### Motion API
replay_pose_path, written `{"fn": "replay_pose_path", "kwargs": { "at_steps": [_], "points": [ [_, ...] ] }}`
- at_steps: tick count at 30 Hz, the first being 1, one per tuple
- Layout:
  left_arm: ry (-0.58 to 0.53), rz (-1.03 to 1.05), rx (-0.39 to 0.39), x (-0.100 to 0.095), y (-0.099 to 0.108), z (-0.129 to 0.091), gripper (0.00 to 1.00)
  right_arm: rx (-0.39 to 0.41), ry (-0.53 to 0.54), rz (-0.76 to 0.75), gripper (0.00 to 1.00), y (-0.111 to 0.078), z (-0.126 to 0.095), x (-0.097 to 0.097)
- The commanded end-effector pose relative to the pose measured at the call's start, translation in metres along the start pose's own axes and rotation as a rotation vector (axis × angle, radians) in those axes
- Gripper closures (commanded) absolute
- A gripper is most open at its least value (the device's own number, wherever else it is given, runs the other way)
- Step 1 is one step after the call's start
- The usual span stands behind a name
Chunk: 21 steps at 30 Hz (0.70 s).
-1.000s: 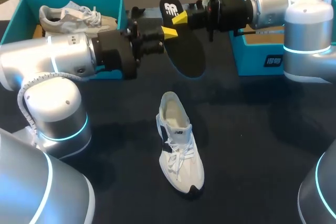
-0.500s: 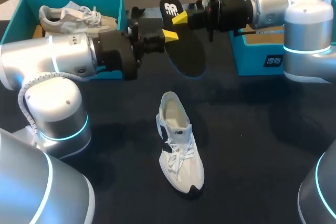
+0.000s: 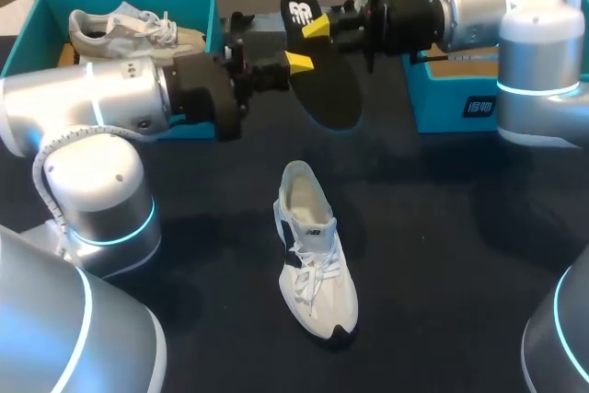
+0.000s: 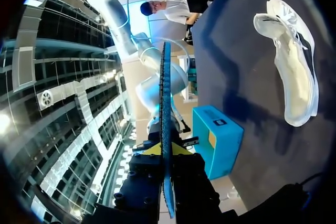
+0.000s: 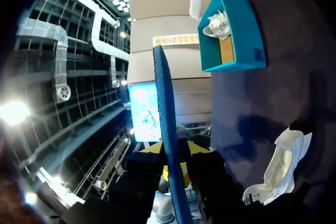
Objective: Take the shoe out of the shoebox, open the shoe tongue, remove and reinsert the insole, then place the shoe into the shoebox
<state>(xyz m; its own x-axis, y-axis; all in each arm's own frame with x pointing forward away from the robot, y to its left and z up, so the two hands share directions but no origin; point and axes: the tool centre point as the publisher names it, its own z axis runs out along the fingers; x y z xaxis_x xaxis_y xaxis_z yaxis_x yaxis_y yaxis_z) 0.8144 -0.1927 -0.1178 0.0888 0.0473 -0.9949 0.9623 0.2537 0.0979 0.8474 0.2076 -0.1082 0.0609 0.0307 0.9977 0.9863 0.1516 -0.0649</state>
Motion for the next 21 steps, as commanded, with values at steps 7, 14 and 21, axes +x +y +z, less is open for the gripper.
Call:
{"fn": "replay_pose_path", "kwargs": {
  "at_steps": [7,14,21],
  "points": [
    [0.056,-0.244,-0.028,0.003,-0.002,-0.037,1.0,-0.017,0.013,-0.053,0.0,-0.019,-0.013,0.002],
    [0.154,-0.875,-0.062,-0.001,-0.013,-0.057,1.0,-0.03,-0.003,-0.067,0.0,-0.027,-0.02,0.0],
    [0.146,-0.786,-0.05,-0.006,-0.016,-0.059,1.0,-0.064,-0.005,-0.069,0.0,-0.03,-0.021,0.001]
  ]
}}
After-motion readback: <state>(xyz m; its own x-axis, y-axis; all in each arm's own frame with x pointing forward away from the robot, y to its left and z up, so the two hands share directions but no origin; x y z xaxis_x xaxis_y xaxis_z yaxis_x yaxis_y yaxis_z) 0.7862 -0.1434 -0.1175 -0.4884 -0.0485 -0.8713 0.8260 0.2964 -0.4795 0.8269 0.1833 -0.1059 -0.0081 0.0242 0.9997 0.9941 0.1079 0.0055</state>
